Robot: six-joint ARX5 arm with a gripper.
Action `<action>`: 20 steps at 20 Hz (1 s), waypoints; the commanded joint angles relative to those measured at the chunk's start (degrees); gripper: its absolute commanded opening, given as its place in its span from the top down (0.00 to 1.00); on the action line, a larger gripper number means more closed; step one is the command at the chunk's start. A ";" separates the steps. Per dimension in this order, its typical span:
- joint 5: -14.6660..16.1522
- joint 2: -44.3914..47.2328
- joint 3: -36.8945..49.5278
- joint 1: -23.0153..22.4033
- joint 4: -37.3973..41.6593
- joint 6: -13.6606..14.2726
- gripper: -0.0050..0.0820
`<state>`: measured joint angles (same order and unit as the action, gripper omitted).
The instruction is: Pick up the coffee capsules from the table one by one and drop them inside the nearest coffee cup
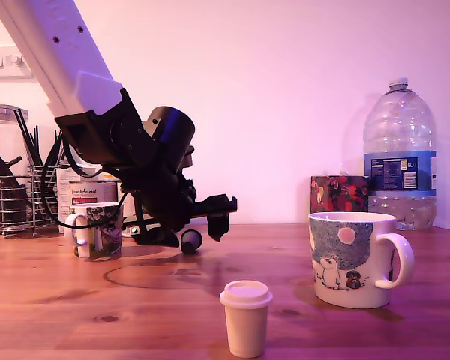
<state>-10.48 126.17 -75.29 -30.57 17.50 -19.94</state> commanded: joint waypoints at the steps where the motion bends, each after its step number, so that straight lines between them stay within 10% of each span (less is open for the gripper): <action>1: 0.76 2.97 -0.63 0.46 0.00 -0.70 0.19; 20: 4.57 4.79 -3.52 0.81 -8.33 -0.81 0.32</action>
<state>-6.26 128.70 -80.49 -29.89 11.55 -20.62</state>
